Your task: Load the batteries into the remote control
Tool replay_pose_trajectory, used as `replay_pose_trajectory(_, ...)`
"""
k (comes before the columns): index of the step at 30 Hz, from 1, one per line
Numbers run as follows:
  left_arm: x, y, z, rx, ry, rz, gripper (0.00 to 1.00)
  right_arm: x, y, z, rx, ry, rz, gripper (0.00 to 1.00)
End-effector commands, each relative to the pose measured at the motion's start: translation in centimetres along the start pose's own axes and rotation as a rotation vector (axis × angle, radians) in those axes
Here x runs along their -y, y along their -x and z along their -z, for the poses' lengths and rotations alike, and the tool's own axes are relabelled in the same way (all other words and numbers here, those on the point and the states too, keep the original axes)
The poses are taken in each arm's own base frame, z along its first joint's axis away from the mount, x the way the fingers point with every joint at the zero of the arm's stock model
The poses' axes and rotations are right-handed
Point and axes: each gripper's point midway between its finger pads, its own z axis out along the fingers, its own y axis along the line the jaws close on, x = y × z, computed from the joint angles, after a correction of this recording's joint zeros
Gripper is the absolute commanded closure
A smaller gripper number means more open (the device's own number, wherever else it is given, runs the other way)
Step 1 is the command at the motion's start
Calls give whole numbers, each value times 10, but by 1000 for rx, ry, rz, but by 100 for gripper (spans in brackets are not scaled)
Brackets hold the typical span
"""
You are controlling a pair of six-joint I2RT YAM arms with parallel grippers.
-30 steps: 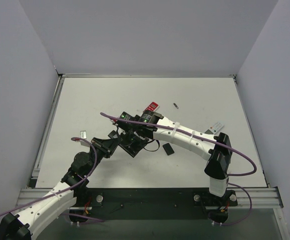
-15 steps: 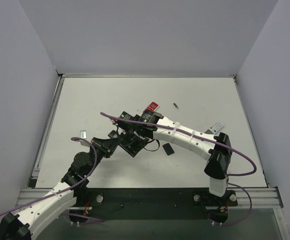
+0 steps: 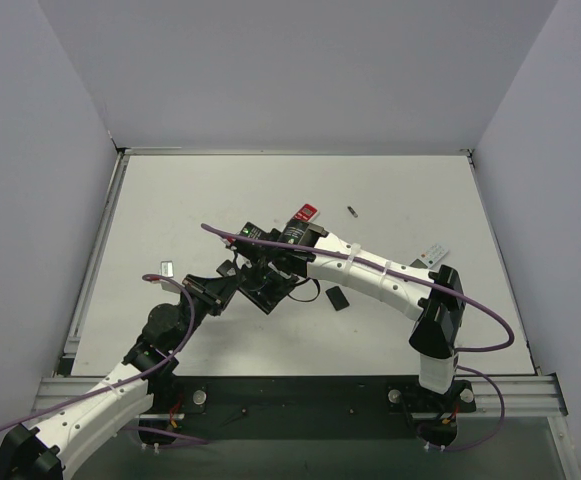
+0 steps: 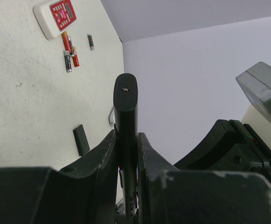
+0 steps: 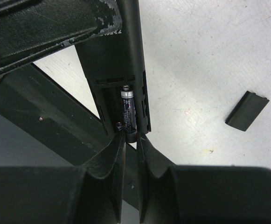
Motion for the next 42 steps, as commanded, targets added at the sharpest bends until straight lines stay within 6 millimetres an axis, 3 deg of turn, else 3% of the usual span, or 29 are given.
replay_pose_trajectory(1, -36, -7, 9, -12, 34, 0, 100, 5, -4, 3, -35, -20, -15, 93)
replay_pose_trajectory(42, -35, -6, 10, -4, 33, 15, 100, 6, 0, 4, -9, -20, -48, 86)
